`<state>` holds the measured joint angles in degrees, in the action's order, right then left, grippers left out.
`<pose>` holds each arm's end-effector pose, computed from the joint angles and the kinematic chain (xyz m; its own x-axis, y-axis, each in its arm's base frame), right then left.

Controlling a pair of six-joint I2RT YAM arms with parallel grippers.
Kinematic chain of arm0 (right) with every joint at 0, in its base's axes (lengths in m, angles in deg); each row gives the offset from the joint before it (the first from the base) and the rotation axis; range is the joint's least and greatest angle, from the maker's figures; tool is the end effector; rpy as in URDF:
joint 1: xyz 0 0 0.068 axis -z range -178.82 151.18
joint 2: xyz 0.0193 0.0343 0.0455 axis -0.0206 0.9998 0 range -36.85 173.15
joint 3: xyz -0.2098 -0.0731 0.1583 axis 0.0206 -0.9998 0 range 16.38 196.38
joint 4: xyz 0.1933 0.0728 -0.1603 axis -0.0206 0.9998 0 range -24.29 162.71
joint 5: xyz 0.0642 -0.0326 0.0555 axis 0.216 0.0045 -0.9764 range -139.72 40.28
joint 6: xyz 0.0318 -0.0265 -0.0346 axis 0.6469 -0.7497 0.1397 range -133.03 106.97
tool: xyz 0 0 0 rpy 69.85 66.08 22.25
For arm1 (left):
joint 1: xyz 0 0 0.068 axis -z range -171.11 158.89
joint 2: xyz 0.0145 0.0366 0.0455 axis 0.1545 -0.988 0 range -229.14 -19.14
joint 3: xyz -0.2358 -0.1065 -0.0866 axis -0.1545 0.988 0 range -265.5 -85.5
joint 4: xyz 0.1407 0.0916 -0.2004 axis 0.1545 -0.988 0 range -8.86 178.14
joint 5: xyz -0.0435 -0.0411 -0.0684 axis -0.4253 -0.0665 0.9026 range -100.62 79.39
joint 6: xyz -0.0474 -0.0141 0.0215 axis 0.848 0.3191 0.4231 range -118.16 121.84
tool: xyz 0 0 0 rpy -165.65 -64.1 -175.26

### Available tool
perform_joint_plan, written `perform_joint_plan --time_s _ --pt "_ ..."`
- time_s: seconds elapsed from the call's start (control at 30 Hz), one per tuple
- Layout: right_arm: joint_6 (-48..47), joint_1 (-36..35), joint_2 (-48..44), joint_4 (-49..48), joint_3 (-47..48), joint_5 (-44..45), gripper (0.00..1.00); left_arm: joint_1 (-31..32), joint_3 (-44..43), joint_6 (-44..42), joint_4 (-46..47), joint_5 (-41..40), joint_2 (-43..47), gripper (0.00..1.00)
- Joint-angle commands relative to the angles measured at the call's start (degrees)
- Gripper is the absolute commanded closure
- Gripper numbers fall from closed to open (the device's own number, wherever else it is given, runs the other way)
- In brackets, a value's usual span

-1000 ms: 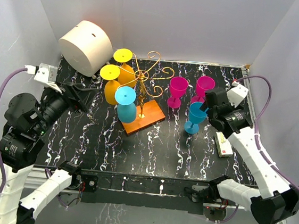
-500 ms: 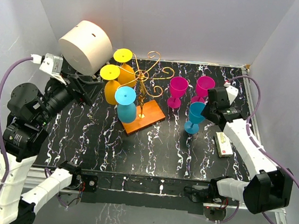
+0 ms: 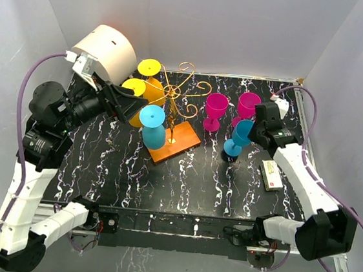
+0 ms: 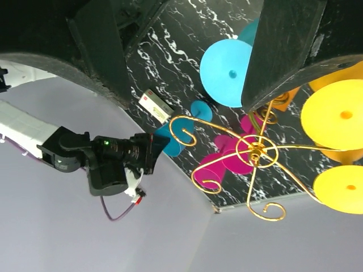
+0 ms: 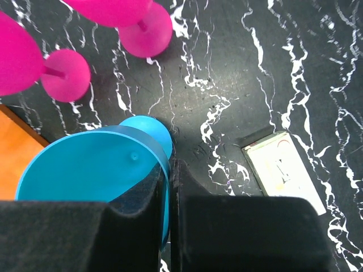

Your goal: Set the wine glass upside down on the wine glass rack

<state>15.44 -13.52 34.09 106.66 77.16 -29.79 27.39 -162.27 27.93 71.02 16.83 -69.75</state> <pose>0.2477 0.0525 0.2952 -0.6770 0.2857 -0.6783 0.3311 0.9413 0.0661 0.1371 -0.0632 0.4959 -0.1798 -0.3514 -0.9188 0.7061 0.6042 -0.3693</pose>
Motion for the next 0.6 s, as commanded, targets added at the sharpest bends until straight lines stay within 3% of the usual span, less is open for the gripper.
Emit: perform_joint_plan --time_s 0.0,0.07,0.1,0.17,0.23,0.37,0.57 --pt "-0.2 0.3 -6.7 0.7 5.2 3.5 1.0 0.0 -1.0 2.6 1.8 5.3 -2.9 0.18" --pt "0.3 0.3 -9.6 1.3 5.9 4.3 1.0 0.0 -1.0 4.2 2.0 4.6 -3.6 0.04" --pt "0.7 0.3 -11.4 1.4 6.1 4.6 1.0 0.0 -0.4 5.4 2.9 4.8 -3.6 0.02" --pt "1.3 0.3 -14.6 1.0 6.4 4.5 1.0 0.0 0.3 6.5 4.9 6.8 -3.9 0.01" --pt "2.0 0.3 -17.9 -0.2 6.3 4.3 1.0 0.0 -0.8 8.4 6.4 15.7 -6.3 0.01" --pt "1.8 0.2 -25.2 -7.2 4.7 -1.8 1.0 0.1 0.1 20.8 18.9 27.1 -10.8 0.01" --pt "3.4 0.3 -31.1 -14.3 5.4 -4.5 1.0 0.1 1.2 37.1 42.1 28.0 -12.9 0.02"
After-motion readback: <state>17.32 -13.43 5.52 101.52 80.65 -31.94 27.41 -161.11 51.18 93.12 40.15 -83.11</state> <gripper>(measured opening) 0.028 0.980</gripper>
